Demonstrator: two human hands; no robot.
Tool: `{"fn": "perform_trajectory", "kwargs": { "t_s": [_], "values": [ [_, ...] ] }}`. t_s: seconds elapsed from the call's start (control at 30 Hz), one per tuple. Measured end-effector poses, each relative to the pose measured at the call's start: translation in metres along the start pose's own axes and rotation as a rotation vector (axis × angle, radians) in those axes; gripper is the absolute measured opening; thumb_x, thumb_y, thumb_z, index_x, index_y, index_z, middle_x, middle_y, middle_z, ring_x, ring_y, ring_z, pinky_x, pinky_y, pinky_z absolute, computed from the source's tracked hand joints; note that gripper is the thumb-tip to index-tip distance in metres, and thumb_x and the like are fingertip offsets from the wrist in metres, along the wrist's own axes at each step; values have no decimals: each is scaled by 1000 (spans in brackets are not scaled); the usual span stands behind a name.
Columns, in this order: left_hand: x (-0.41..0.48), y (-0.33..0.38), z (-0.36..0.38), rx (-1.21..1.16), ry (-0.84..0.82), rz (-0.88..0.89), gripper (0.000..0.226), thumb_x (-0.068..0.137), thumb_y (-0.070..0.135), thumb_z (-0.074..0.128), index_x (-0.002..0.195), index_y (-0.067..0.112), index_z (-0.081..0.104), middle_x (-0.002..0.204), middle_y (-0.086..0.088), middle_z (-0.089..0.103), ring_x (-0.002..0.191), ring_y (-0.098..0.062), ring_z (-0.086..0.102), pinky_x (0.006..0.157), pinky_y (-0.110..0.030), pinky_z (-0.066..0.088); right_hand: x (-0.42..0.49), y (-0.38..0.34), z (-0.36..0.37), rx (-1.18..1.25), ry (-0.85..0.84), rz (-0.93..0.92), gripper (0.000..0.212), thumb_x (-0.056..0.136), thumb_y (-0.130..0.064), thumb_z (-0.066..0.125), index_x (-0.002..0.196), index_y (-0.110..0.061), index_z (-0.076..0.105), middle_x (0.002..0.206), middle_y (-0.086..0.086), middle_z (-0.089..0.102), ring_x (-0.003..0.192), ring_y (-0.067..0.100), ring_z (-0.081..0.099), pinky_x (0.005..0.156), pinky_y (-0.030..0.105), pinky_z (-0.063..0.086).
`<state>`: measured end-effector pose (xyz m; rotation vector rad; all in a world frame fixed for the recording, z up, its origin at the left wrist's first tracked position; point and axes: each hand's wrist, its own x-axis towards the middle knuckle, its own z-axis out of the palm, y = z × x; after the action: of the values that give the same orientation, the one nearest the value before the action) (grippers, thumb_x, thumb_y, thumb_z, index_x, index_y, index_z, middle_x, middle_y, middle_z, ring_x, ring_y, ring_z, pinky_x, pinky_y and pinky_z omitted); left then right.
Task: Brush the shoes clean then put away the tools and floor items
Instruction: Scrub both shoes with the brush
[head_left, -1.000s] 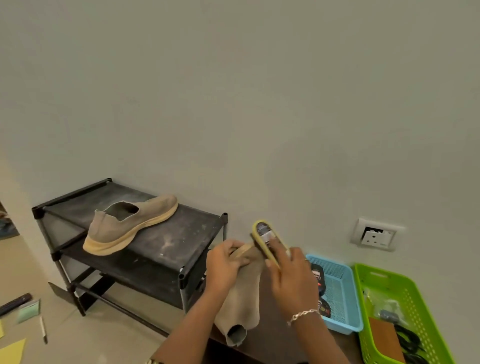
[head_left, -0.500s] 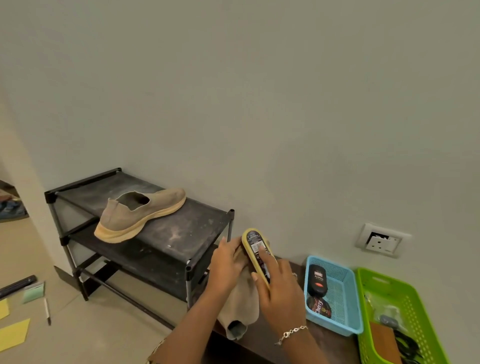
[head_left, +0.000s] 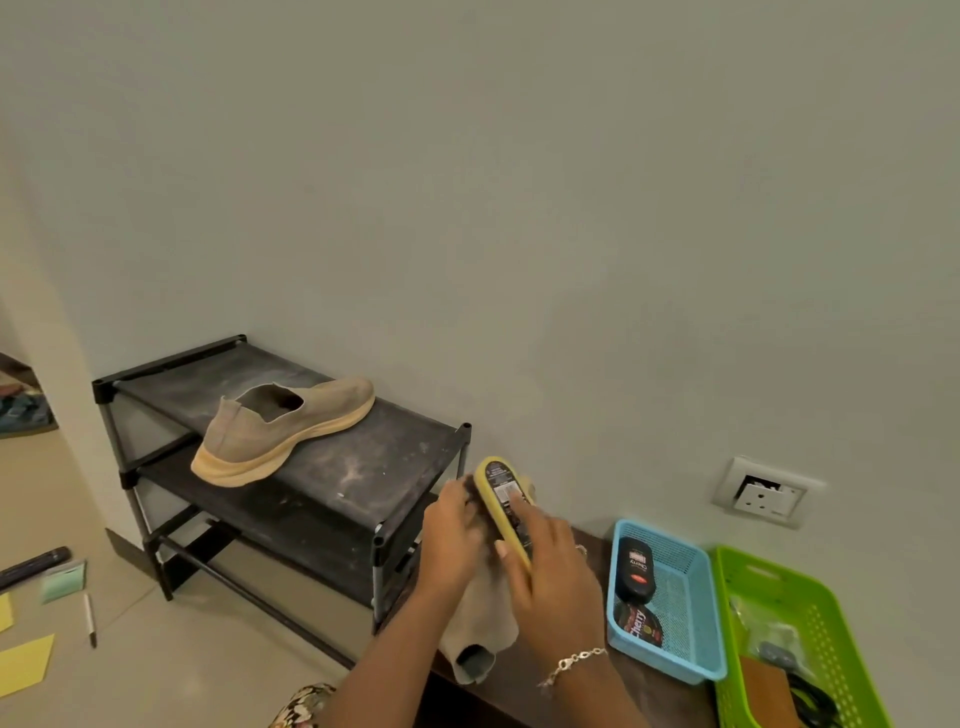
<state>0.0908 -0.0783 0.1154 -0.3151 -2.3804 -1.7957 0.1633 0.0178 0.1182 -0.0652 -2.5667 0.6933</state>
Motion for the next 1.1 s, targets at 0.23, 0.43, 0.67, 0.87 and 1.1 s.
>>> {"fn": "perform_trajectory", "kwargs": {
  "t_s": [0.23,0.43,0.67,0.87,1.1],
  "values": [
    [5,-5,-4,76,-120,110,33,86,9,61,117,17,54,108,10,57,105,-6,54,87,-11,41,18,16,-11,343,-5,325,37,94,-33,45,130,-36,39,119,1,57,95,17,55,80,34,48],
    [7,-5,-12,-13,-106,59,28,85,-2,57,105,16,62,91,1,66,83,-5,61,71,-6,45,5,-3,0,-124,6,-24,45,88,-46,34,133,-42,31,99,-2,52,74,19,60,52,29,51],
    [6,-14,-29,147,-111,133,46,90,6,54,132,19,44,136,5,45,133,-12,35,111,-25,28,3,27,3,527,-249,441,32,92,-31,51,123,-29,44,106,-8,56,86,4,52,70,22,42],
    [8,-4,-27,319,-38,152,44,86,24,62,125,20,43,131,3,42,137,-18,23,116,-46,4,-5,-9,20,712,-71,380,30,92,-23,52,117,-37,43,104,-20,56,89,0,58,70,15,45],
    [13,-8,-38,385,-109,190,34,92,19,53,124,20,43,146,6,29,143,-13,-5,116,-42,-12,-13,10,37,929,-68,626,27,93,-15,50,119,-24,49,123,2,54,99,9,50,79,24,41]
  ]
}}
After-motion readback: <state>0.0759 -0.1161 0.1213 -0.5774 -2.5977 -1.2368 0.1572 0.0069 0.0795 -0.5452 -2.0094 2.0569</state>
